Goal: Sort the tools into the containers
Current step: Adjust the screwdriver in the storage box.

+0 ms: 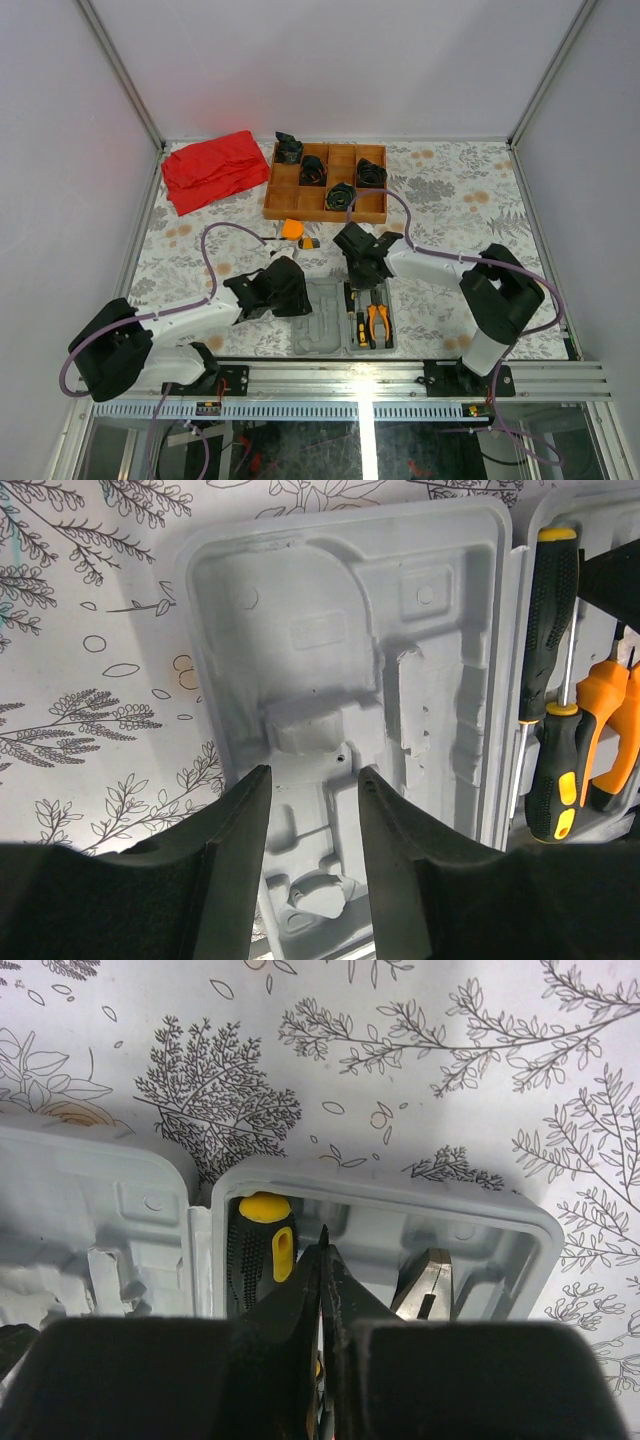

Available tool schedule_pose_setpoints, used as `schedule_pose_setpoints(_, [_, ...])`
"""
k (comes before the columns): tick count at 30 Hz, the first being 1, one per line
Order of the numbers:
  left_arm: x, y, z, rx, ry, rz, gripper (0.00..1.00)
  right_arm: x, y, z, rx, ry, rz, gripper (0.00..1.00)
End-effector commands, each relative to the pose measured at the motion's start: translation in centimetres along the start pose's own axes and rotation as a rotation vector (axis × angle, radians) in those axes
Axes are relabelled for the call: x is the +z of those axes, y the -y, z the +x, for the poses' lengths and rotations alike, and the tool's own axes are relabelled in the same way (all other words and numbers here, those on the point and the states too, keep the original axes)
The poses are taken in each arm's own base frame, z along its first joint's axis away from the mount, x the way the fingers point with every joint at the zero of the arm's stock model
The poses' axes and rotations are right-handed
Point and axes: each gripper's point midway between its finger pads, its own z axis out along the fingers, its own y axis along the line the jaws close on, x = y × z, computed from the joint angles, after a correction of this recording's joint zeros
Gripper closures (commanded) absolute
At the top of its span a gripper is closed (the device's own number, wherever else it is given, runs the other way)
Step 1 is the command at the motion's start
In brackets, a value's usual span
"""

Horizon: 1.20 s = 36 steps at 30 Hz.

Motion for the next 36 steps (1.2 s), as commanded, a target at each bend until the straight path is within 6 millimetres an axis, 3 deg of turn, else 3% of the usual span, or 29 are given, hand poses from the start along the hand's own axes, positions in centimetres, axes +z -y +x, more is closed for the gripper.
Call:
schedule_pose_setpoints(1, [0.3,0.5,-0.4,-0.003,0.011,0.023,0.61,1.7,1.2,2.7,-0.043,-0.140,0.073,0.99])
schedule_pose_setpoints(8, [0.5,0.7,-0.4,0.000,0.008,0.024,0.61,3.8,2.8,7.0,-0.057,-0.286,0.122,1.00])
schedule_pose_setpoints(10, [0.5,0.8,-0.5,0.003,0.006,0.024,0.61,3.8,3.0,7.2,-0.056,-0.277,0.117,1.00])
schedule_pose_setpoints(14, [0.5,0.9,-0.6,0.003,0.009,0.027,0.61,1.7,1.9,4.0,-0.062,-0.139,0.057,0.96])
schedule_pose_setpoints(19, [0.2,1.3,-0.7,-0.006,0.014,0.043,0.61,-3.1,0.1,-1.7,-0.050,0.099,-0.029,0.83])
schedule_pose_setpoints(23, [-0.3,1.5,-1.0,-0.018,0.028,0.059,0.61,-6.5,0.2,-3.9,-0.010,0.233,-0.058,0.77])
schedule_pose_setpoints(26, [-0.8,1.8,-1.3,-0.025,0.043,0.069,0.61,-7.4,1.2,-3.3,0.008,0.236,-0.036,0.76])
schedule_pose_setpoints(30, [-1.6,2.2,-2.1,-0.027,0.074,0.079,0.60,-7.4,2.9,-0.9,0.058,0.200,-0.005,0.77])
schedule_pose_setpoints(32, [-2.0,2.2,-2.5,-0.028,0.086,0.081,0.59,-7.2,2.4,0.4,0.066,0.172,-0.064,0.80])
schedule_pose_setpoints(36, [-2.1,2.3,-2.6,-0.026,0.087,0.088,0.59,-7.0,-1.2,2.2,0.041,0.111,-0.288,0.88])
